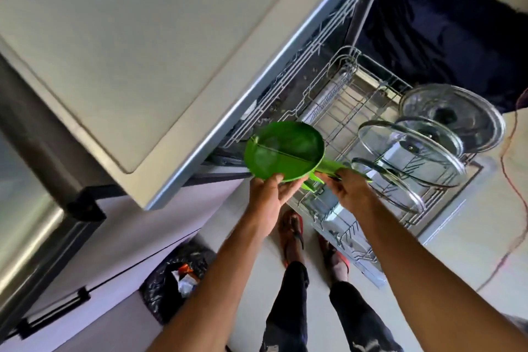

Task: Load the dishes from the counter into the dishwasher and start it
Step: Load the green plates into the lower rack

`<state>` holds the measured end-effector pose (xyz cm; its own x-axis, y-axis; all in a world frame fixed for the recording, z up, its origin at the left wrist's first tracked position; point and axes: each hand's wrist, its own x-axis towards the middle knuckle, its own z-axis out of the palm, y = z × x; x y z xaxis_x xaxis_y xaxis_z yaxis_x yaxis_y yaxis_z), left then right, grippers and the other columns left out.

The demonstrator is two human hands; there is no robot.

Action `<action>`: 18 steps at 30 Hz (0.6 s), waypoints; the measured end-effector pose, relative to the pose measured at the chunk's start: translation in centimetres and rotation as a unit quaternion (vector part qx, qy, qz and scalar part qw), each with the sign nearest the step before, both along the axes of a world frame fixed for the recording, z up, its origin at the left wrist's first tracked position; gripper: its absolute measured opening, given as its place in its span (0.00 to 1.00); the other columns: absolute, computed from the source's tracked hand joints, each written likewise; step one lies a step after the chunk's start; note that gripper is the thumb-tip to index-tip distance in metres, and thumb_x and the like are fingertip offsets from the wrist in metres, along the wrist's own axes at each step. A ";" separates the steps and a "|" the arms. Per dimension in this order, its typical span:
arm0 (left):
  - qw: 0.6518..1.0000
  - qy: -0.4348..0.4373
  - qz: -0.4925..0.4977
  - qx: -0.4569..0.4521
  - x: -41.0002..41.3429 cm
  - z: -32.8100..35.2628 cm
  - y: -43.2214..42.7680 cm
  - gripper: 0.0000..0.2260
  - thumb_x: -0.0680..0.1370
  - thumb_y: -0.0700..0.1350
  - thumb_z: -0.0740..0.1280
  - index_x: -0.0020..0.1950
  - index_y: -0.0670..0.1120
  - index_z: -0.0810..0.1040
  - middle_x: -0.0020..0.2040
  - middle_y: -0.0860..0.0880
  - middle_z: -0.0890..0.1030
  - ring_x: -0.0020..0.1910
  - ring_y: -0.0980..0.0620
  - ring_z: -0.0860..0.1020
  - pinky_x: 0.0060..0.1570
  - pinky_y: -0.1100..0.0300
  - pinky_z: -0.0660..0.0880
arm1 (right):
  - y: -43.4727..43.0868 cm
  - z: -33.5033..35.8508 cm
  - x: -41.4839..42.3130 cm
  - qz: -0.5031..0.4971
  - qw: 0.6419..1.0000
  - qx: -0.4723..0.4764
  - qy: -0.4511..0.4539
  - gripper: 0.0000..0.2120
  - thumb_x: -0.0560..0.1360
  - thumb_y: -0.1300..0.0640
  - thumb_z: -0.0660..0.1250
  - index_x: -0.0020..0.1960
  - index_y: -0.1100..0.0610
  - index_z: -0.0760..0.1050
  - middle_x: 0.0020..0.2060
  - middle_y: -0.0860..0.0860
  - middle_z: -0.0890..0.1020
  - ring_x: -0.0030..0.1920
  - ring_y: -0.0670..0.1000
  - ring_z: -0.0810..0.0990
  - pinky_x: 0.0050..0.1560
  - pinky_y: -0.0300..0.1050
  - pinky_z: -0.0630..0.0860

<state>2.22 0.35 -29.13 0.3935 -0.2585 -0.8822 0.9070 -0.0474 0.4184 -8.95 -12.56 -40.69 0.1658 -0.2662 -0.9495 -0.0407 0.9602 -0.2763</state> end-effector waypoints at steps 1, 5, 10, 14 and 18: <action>1.000 0.003 -0.008 0.004 0.6 -0.4 -1.2 0.15 0.81 0.31 0.57 0.68 0.34 0.69 0.53 0.31 0.83 0.50 0.35 0.85 0.48 0.49 0.83 | 0.1 -1.3 0.4 -0.007 1.000 0.007 0.012 0.13 0.80 0.68 0.60 0.61 0.74 0.73 0.53 0.67 0.83 0.39 0.58 0.87 0.28 0.41 0.81; 0.997 -0.009 -0.048 0.060 3.2 -2.1 -5.1 0.13 0.84 0.36 0.57 0.69 0.38 0.67 0.56 0.31 0.81 0.47 0.36 0.86 0.40 0.53 0.84 | 0.1 -4.6 2.9 -0.035 0.998 0.046 0.013 0.09 0.80 0.67 0.64 0.58 0.70 0.74 0.44 0.66 0.85 0.39 0.60 0.87 0.30 0.46 0.83; 0.990 -0.048 -0.069 0.117 6.2 -3.7 -7.6 0.14 0.84 0.36 0.58 0.69 0.36 0.64 0.53 0.30 0.80 0.41 0.40 0.86 0.38 0.55 0.83 | 0.0 -7.3 5.2 -0.025 0.994 0.084 0.064 0.08 0.79 0.66 0.66 0.56 0.69 0.74 0.38 0.65 0.85 0.36 0.60 0.87 0.27 0.46 0.83; 0.985 -0.073 -0.076 0.137 7.8 -4.6 -8.8 0.14 0.84 0.35 0.57 0.69 0.33 0.65 0.43 0.32 0.82 0.36 0.42 0.86 0.34 0.58 0.83 | -0.9 -8.6 6.1 -0.013 0.992 0.089 0.087 0.11 0.77 0.67 0.68 0.59 0.69 0.75 0.39 0.65 0.85 0.35 0.61 0.87 0.23 0.42 0.79; 0.980 -0.096 -0.095 0.144 8.8 -4.7 -9.1 0.17 0.84 0.35 0.57 0.72 0.32 0.62 0.53 0.29 0.78 0.39 0.41 0.86 0.37 0.58 0.84 | -2.2 -8.1 6.1 -0.028 0.997 0.058 0.035 0.15 0.79 0.69 0.63 0.64 0.68 0.69 0.54 0.62 0.82 0.34 0.53 0.87 0.33 0.42 0.82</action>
<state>11.04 -8.77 -33.86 0.5283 -0.0944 -0.8438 0.7758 -0.3502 0.5249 -2.84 -14.72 -48.80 0.0868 -0.1618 -0.9830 -0.0016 0.9867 -0.1626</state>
